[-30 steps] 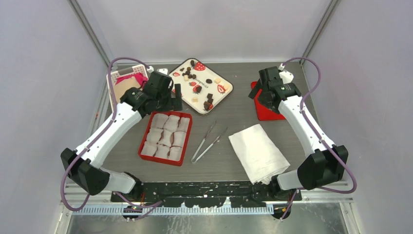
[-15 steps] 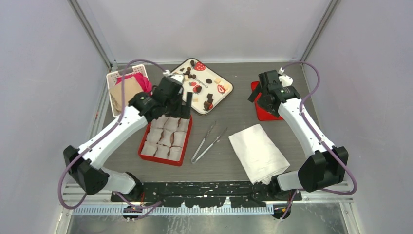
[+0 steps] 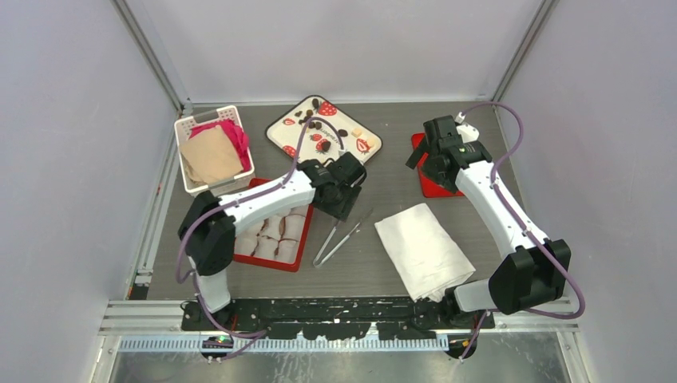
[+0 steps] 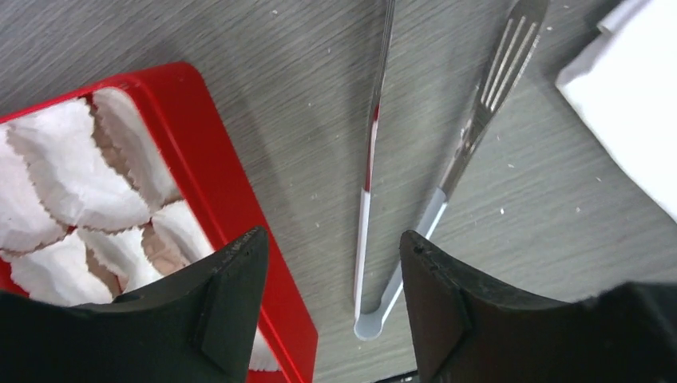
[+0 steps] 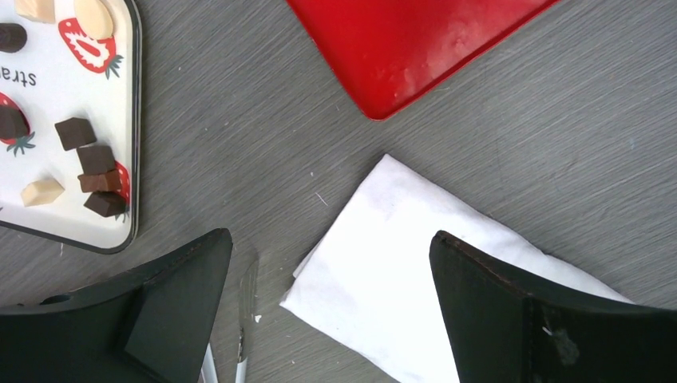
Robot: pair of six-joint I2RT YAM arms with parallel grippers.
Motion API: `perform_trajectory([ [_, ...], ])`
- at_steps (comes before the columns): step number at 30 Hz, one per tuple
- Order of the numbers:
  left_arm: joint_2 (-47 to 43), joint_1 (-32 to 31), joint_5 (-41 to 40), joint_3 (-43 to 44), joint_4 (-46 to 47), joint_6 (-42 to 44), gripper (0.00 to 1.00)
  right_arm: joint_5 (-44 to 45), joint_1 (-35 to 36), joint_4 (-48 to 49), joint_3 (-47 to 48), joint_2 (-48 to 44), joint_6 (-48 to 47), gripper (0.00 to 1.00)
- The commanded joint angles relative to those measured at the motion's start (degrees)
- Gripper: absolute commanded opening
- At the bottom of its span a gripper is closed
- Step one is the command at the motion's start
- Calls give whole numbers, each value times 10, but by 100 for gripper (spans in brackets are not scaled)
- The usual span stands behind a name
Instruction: Pack the chocolate
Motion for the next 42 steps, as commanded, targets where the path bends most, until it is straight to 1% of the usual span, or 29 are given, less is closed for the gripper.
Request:
perform_trajectory([
  [1, 38, 1, -7, 37, 25, -33, 59, -3, -2, 0, -1, -15, 3, 100],
  [3, 57, 0, -11, 43, 17, -46, 56, 0, -2, -4, -1, -15, 0, 100],
  [7, 79, -4, -11, 34, 27, -63, 55, 1, -3, -9, -2, -16, -6, 100],
  [12, 111, -6, -2, 28, 43, -95, 49, -9, -3, -19, 2, -15, -10, 100],
  [14, 123, -7, -12, 31, 39, -108, 43, -12, -3, -24, 4, -16, -14, 100],
  [17, 144, -7, -20, 36, 32, -129, 37, -19, -4, -31, 4, -21, -18, 100],
  [22, 171, -7, -23, 50, 14, -170, 24, -25, -4, -32, -17, -50, -27, 100],
  [26, 186, -7, -26, 59, -5, -212, 10, -31, -4, -25, -56, -95, -30, 100],
  [27, 189, -7, -31, 68, -16, -223, 3, -31, -4, -25, -64, -106, -31, 100],
  [28, 190, -7, -35, 79, -34, -233, 0, -31, -4, -26, -71, -117, -33, 99],
  [31, 194, -7, -63, 121, -93, -285, 0, -34, -4, -33, -76, -142, -40, 99],
  [33, 197, -7, -83, 156, -144, -340, 0, -40, -4, -34, -75, -156, -45, 99],
  [36, 206, -7, -88, 180, -209, -424, 0, -49, -4, -38, -70, -175, -47, 99],
  [37, 207, -7, -85, 179, -223, -451, 0, -49, -4, -56, -63, -178, -43, 99],
  [39, 205, -7, -67, 162, -225, -492, 0, -60, -4, -76, -58, -190, -34, 98],
  [42, 206, -7, -27, 132, -201, -543, 0, -72, -4, -89, -75, -225, -34, 98],
])
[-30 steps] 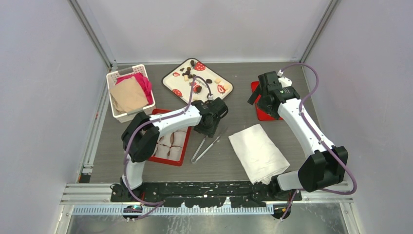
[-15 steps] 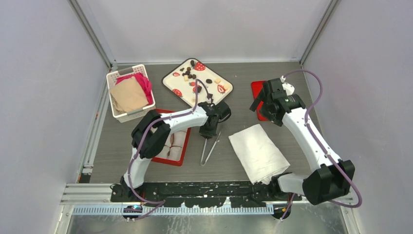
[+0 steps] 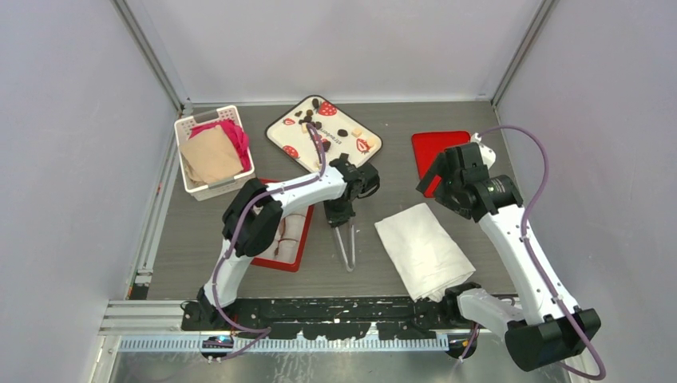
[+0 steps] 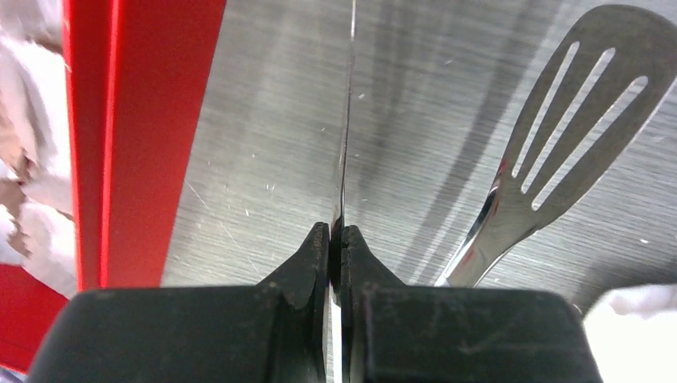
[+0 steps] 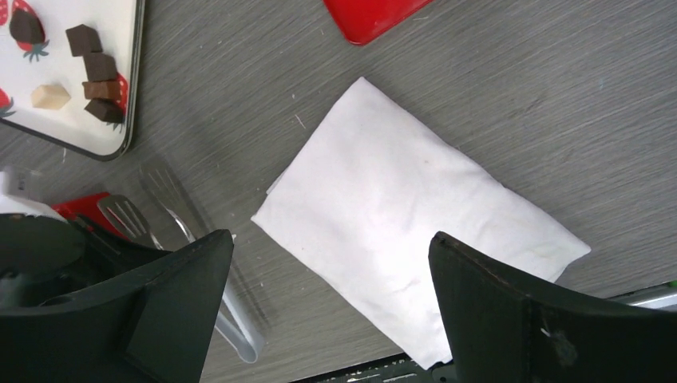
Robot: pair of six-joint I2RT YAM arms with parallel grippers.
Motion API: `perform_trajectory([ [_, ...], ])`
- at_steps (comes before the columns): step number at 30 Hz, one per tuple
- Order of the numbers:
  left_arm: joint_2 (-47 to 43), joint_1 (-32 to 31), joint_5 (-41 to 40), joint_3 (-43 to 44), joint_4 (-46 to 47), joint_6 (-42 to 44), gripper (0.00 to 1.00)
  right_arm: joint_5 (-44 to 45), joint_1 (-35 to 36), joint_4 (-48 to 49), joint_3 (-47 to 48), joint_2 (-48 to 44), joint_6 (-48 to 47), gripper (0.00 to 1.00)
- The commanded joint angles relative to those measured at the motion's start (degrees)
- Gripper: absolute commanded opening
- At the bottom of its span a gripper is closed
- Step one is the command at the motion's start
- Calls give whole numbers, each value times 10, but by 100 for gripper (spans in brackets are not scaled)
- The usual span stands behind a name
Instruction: Pack the chocolate
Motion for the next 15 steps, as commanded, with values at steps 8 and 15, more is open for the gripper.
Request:
perform_trajectory([
  [8, 5, -4, 114, -21, 17, -91, 82, 5, -1, -91, -17, -124, 9, 100],
  [15, -108, -5, 89, 16, 6, -7, 83, -36, 0, -88, -41, -160, 11, 100],
])
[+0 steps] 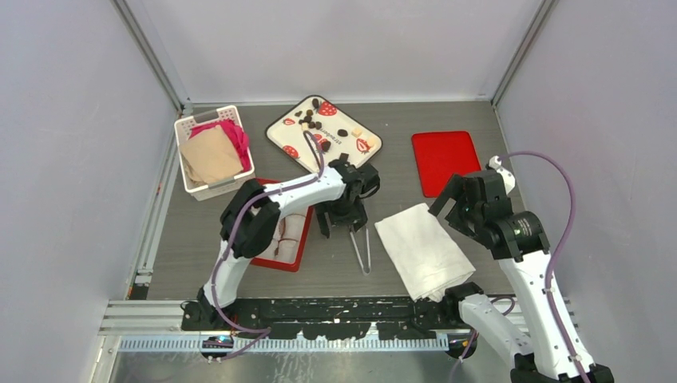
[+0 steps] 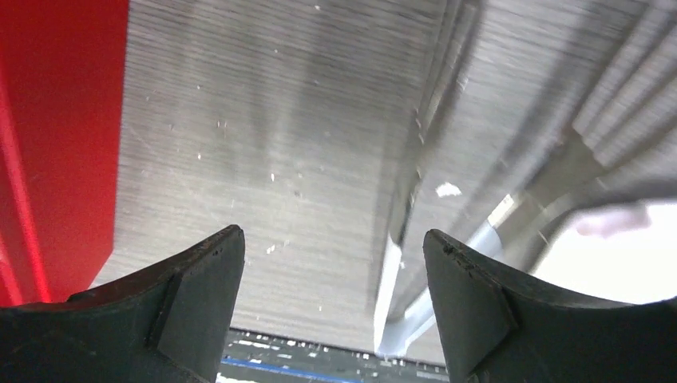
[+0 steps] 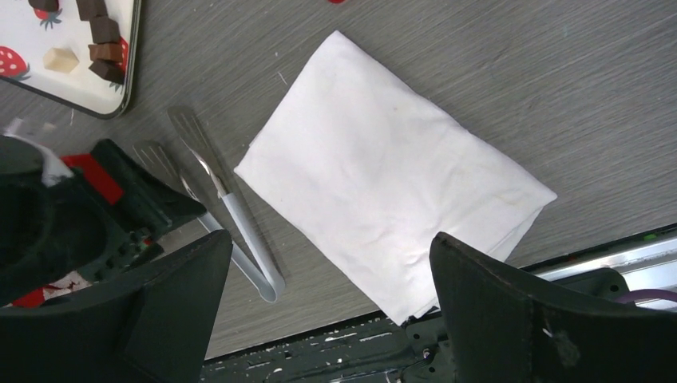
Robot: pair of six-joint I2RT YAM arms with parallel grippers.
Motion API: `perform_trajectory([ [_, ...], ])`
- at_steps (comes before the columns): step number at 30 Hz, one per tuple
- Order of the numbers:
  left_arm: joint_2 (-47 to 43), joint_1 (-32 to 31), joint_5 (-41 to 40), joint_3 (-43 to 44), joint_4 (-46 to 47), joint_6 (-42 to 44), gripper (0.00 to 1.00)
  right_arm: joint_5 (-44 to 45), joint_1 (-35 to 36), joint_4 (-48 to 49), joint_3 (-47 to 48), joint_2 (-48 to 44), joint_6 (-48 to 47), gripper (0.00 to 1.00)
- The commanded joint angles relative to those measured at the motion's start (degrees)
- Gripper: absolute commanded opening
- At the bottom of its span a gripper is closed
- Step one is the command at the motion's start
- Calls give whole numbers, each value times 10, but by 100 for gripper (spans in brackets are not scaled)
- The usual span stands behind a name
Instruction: Pack the chocolate
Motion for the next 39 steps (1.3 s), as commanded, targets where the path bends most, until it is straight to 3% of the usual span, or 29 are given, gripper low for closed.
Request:
perform_trajectory([
  [1, -132, -2, -15, 32, 7, 72, 83, -32, 1, 5, -24, -13, 9, 100],
  [7, -281, -1, -58, -36, 9, 135, 83, -22, 61, 58, -53, -7, 20, 100],
  [11, -391, 5, -90, -111, 30, 174, 82, 110, 212, 88, -46, 27, 59, 100],
  [16, -494, 33, -129, -174, 32, 214, 83, 240, 394, 104, 1, 167, 101, 100],
  [19, -547, 50, -160, -209, 42, 237, 85, 255, 467, 181, -7, 241, 33, 100],
  [21, -583, 52, -195, -234, 51, 245, 84, 264, 467, 178, 0, 280, 58, 100],
  [23, -618, 52, -221, -260, 70, 247, 84, 215, 459, 197, -9, 304, 59, 100],
  [28, -668, 56, -218, -298, 104, 263, 87, 145, 457, 284, -75, 327, 73, 96],
  [31, -668, 57, -212, -304, 105, 266, 87, 128, 456, 302, -84, 357, 76, 90],
  [39, -625, 62, -187, -292, 97, 284, 86, 101, 436, 356, -102, 417, 75, 87],
])
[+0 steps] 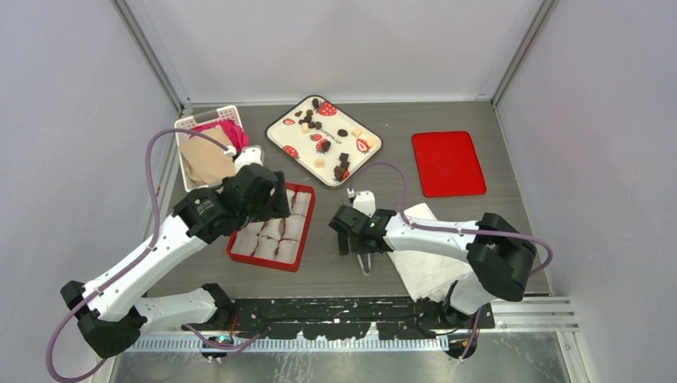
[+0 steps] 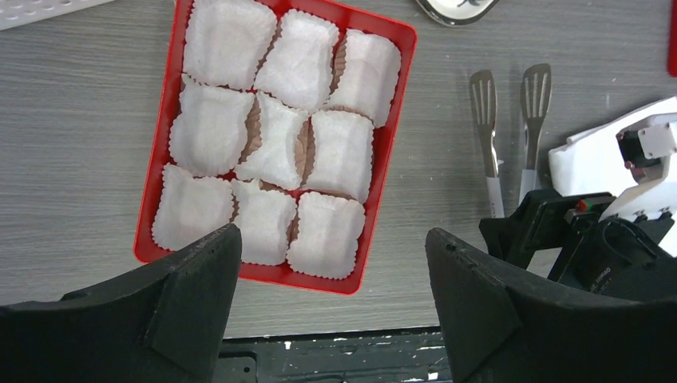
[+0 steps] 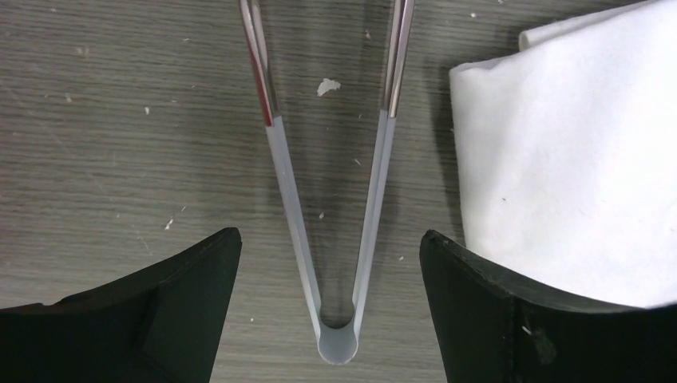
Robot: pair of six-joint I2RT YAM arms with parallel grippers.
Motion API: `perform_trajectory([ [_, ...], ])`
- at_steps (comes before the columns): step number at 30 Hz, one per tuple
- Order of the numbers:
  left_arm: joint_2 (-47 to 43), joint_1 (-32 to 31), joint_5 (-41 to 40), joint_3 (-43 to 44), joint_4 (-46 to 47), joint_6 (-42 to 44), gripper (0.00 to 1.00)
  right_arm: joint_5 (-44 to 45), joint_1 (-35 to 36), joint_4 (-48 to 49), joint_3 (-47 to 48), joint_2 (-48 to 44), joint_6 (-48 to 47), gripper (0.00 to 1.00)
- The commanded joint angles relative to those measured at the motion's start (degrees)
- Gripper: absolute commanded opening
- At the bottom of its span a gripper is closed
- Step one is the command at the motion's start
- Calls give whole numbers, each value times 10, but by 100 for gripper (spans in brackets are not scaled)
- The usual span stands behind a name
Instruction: Pack the chocolate
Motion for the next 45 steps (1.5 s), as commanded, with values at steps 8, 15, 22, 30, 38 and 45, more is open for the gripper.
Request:
perform_trajectory([
  [8, 26, 21, 30, 6, 31, 21, 85, -15, -29, 74, 1, 45, 7, 67],
  [15, 30, 38, 47, 0, 34, 28, 85, -25, -30, 96, 10, 65, -38, 62],
  [22, 25, 61, 79, -15, 42, 28, 85, -42, -39, 107, 21, 91, -114, 62],
  [30, 30, 77, 99, -13, 46, 33, 84, -153, -50, 113, 15, 87, -254, 60],
  [38, 42, 82, 99, -12, 45, 28, 84, -98, -53, 70, 20, 45, -312, 61],
  [45, 53, 87, 117, -10, 55, 31, 83, -127, -63, 79, 27, 51, -311, 84],
])
